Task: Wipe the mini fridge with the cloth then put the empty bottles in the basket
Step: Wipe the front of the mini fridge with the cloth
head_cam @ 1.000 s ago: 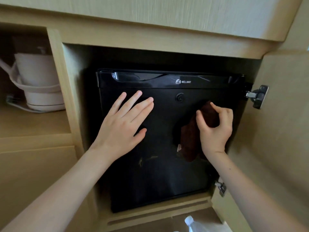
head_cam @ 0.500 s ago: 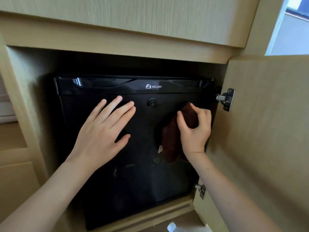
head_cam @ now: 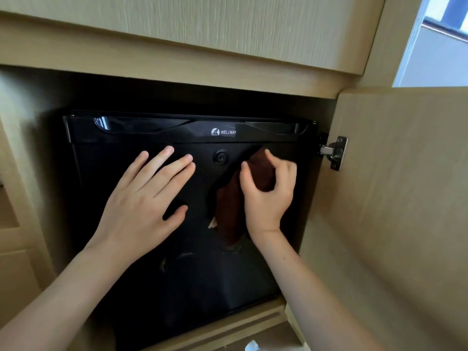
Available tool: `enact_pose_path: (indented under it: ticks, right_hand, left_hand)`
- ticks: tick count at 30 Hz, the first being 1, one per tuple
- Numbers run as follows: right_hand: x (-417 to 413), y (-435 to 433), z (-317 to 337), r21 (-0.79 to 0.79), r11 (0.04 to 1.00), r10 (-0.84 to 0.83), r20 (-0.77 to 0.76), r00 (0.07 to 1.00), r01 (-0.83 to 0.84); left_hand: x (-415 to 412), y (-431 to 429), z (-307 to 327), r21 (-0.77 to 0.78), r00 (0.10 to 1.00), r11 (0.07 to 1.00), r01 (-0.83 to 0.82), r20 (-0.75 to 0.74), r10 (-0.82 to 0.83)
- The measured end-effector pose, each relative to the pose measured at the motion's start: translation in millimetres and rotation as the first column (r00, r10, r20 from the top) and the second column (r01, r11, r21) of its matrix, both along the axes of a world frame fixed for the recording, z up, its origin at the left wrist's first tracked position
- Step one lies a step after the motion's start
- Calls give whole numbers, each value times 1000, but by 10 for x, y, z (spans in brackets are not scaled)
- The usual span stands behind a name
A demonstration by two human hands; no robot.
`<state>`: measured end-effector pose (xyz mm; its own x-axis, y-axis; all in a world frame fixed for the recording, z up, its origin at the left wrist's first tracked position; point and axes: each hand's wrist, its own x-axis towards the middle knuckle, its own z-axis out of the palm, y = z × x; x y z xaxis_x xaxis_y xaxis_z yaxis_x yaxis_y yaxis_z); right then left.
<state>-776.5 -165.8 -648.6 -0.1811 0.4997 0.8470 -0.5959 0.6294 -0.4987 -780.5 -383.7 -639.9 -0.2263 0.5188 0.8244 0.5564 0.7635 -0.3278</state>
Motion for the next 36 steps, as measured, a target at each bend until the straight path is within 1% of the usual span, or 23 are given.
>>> enact_pose_path:
  ticks: [3, 6, 7, 10, 11, 12, 14, 18, 21, 23, 25, 27, 29, 31, 33, 34, 36]
  right_hand:
    - [65, -29, -382, 59, 998, -28, 39, 999, 26]
    - [70, 5, -265, 55, 998, -2, 53, 999, -1]
    - [46, 4, -146, 17, 1000, 2, 41, 999, -3]
    - [-44, -71, 220, -198, 978, 53, -41, 998, -60]
    - [-72, -112, 276, -247, 966, 55, -74, 996, -72]
    - [-92, -147, 281, -269, 960, 46, -100, 994, -71]
    - [-109, -155, 184, -262, 962, 40, -115, 993, -70]
    - [-77, 24, -208, -260, 964, 35, -43, 998, -45]
    - [9, 159, -469, -376, 926, 11, 49, 999, 8]
    - [25, 192, -471, -461, 885, -5, 123, 992, 61]
    - [7, 194, -260, -480, 872, -26, 145, 989, 94]
    - [-6, 162, 106, -448, 892, -14, 95, 995, 55]
    - [-3, 87, 441, -350, 937, -2, 31, 1000, 13]
    - [19, -64, 543, -258, 966, -7, 2, 1000, 7]
    - [54, -244, 367, -175, 984, -30, 8, 1000, 31]
    - [86, -326, 204, -82, 996, -43, 20, 999, 45]
    - [141, -423, -122, 171, 984, -54, 57, 997, 44]
  left_hand:
    - [5, -9, 3, -7, 1000, 1000, -2, 2, 2]
    - [21, -8, 8, -1, 1000, 1000, 1, 10, -1]
    - [23, -3, 9, 1, 1000, 1000, 4, 11, -4]
    - [13, -1, -5, 5, 1000, 1000, 9, 8, -9]
    - [9, -3, -10, 6, 1000, 1000, 10, 3, -10]
    - [5, -5, -10, 6, 1000, 1000, 11, -1, -11]
    - [-1, -3, -7, 3, 1000, 1000, 15, -5, -15]
    - [-1, 0, -1, -4, 1000, 1000, 7, 9, -7]
    - [32, -5, 28, -9, 1000, 1000, 2, 27, -1]
    - [61, -16, 62, -14, 1000, 1000, 4, 25, -3]
    - [73, -27, 82, -20, 999, 1000, 12, 32, -11]
    - [73, -46, 92, -28, 999, 1000, 11, 37, -10]
    - [76, -50, 89, -32, 999, 999, 4, 44, -2]
    - [80, -48, 81, -35, 999, 999, -2, 52, 4]
    - [76, -47, 86, -45, 998, 999, -2, 60, 4]
    - [72, -48, 86, -50, 998, 999, -3, 63, 6]
    - [74, -49, 87, -49, 998, 999, -6, 61, 9]
